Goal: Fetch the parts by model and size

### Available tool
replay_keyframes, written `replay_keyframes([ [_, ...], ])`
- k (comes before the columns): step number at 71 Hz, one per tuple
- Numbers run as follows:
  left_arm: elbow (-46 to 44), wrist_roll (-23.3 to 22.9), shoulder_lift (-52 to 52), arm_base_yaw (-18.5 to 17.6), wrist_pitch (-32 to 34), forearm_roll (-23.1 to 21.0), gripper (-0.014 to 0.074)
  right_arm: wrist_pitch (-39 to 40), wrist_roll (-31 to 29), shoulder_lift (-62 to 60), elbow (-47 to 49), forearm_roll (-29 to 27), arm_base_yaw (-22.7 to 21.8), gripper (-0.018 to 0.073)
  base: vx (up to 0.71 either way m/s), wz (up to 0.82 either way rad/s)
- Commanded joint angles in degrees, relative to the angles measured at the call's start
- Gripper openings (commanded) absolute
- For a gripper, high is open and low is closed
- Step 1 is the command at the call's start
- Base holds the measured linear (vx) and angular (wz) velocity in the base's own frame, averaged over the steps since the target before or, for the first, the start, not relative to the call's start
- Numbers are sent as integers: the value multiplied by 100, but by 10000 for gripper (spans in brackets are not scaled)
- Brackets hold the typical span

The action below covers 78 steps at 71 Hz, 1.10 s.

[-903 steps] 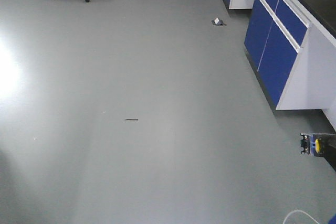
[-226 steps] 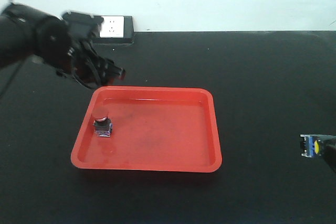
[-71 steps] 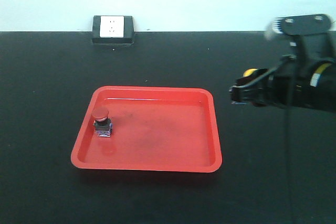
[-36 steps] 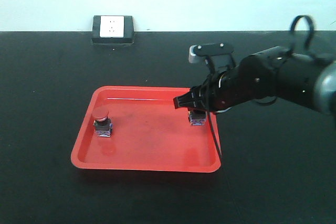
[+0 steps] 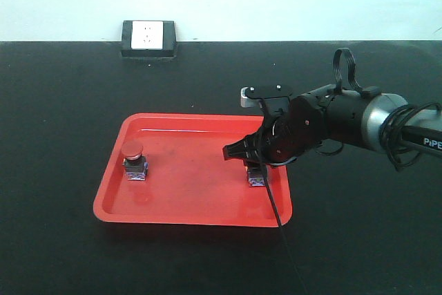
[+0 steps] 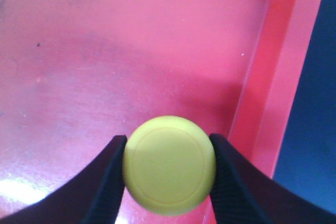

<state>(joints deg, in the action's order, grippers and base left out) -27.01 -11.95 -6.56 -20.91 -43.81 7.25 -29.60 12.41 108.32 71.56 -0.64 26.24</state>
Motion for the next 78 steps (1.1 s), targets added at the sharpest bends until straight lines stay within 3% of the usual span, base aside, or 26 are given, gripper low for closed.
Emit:
replay_keyframes([
  [1,-132,5,-65,-18,385,-8,489,44,-10,-260,209,64,-32,433,0,0],
  [11,-132,5,-65,-18,385,-8,489,-483,-33,-469,562,64,-32,604,0,0],
  [20,-132,5,-65,-18,385,-8,489,-758,-71,-921,752,148,-32,664,0,0],
  [37,-132,5,-65,-18,385,-8,489,-984,-71,-2291,372,421,-32,640,0,0],
  [56,-132,5,-65,-18,385,-8,489,-189,-71,-4564,-1338,688,-32,576,0,0],
  [78,-132,5,-65,-18,407,-8,489,308,-148,-7268,-3006,818,-32,570,0,0],
])
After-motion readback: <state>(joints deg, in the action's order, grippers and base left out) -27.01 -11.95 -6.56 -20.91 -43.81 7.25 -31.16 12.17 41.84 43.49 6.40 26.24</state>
